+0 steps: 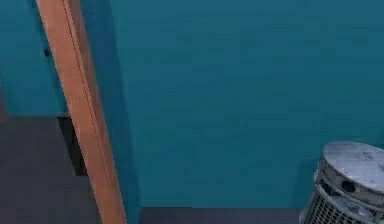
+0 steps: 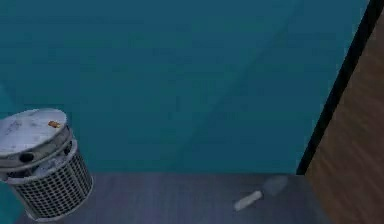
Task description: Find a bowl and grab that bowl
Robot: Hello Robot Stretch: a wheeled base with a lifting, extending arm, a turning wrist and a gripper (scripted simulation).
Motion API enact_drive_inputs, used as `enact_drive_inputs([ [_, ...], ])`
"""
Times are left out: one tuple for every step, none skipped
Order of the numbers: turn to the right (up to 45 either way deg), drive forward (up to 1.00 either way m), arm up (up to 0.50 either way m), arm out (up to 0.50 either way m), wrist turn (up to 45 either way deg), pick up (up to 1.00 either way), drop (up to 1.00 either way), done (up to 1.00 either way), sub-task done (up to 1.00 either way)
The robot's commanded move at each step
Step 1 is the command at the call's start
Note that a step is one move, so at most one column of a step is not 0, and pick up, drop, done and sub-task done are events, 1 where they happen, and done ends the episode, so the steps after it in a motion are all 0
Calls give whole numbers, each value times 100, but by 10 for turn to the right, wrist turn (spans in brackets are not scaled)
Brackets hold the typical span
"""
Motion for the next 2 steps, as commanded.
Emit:
enact_drive_inputs([
  [-390,0,0,0,0,0,0,0,0],
  [0,25,0,0,0,0,0,0,0],
])
